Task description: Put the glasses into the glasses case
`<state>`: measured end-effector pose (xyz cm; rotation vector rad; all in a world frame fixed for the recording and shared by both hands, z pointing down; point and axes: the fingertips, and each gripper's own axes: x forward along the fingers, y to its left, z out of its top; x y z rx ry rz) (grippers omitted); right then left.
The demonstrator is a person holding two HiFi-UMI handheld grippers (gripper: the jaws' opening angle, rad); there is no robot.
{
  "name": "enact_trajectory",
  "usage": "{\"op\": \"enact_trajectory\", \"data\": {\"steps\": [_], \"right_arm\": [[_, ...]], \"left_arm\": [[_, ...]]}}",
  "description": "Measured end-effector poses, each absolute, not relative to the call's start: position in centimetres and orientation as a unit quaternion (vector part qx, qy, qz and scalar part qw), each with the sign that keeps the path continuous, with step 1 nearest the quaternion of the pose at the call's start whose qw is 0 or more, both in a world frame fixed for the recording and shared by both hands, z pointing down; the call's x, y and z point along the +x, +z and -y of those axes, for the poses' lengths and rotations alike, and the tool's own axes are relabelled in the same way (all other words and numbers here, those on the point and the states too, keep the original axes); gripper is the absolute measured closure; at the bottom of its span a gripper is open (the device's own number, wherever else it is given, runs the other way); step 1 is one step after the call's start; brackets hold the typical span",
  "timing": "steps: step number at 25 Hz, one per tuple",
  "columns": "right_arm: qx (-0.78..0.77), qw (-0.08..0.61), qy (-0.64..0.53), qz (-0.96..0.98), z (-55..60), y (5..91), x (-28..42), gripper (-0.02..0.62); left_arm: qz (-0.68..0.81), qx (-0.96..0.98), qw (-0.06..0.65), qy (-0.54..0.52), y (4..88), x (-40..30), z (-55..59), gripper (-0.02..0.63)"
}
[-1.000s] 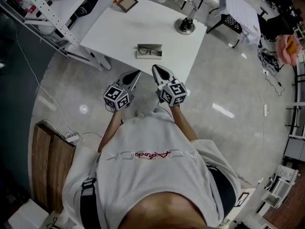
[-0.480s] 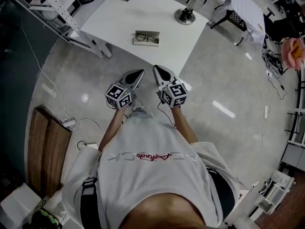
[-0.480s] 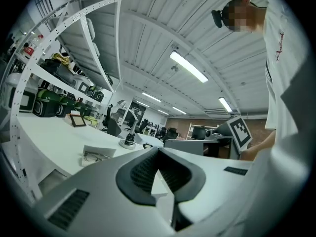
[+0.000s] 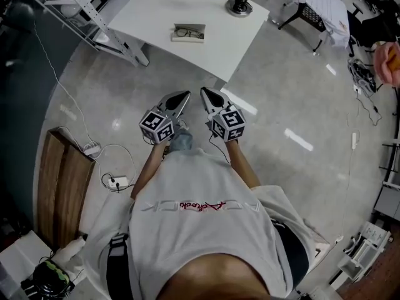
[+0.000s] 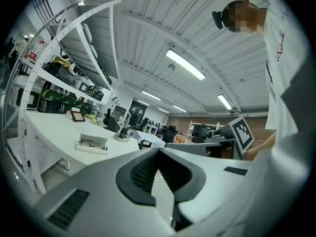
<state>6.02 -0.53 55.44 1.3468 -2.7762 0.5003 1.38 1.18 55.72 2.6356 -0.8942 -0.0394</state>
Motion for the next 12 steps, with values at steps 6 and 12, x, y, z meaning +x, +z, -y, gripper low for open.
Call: {"op": "enact_trajectory", "data": {"steps": [6, 12], "right_arm": [[0.436, 0.007, 0.151, 0.887, -4.3, 55.5, 7.3, 0.591], [0.443, 0.006, 0.142, 0.885, -8.5, 55.6, 7.9, 0.592]], "left_arm": [[0.321, 0.931, 0.175, -0.011, 55.9, 2.2, -6.2, 0.598], [0.316, 0.934, 0.168, -0.009, 55.9, 2.7, -10.1, 0.598]]}}
